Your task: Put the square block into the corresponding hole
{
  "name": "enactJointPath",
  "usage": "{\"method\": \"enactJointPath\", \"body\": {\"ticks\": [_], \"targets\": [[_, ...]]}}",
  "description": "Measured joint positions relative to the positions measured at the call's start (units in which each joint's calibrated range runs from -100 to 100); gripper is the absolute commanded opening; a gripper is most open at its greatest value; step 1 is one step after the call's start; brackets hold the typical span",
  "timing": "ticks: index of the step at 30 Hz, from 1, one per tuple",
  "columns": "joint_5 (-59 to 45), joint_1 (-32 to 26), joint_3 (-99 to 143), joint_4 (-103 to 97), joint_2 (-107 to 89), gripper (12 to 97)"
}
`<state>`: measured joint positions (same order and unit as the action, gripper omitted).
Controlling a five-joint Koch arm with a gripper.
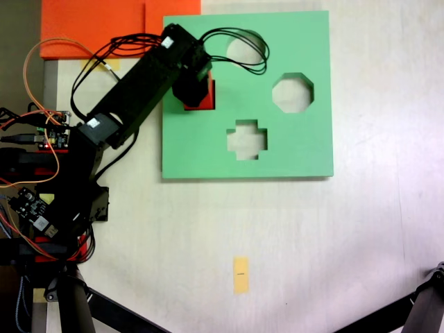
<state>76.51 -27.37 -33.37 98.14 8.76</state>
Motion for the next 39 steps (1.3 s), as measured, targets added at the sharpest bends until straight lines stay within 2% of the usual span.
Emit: {"method": "enactJointPath", "body": {"ticks": [2,3,5,10,16,22,30,33,35,38,39], "targets": [[-0.05,0.00,-0.20,0.10,0.96,31.1],[-0.05,0.00,-0.39,0.10,1.23,36.8],[-0.05,-0.05,-0.49,0.29,1.09,53.5],[-0.10,-0.44,0.00,0.29,-0.41,69.1],[-0.93,-0.44,0.00,0.29,-9.85,81.3],[-5.32,0.05,-0.10,0.29,-26.81,81.1],[-27.94,9.18,-0.10,0.39,-53.08,80.1],[-40.98,15.43,-0.20,0.39,-60.60,69.9],[-50.89,19.98,-0.20,0.49,-63.75,69.7],[-57.83,24.57,-0.20,-0.20,-65.39,60.1],[-58.41,25.59,-0.20,-0.98,-65.66,59.3]]}}
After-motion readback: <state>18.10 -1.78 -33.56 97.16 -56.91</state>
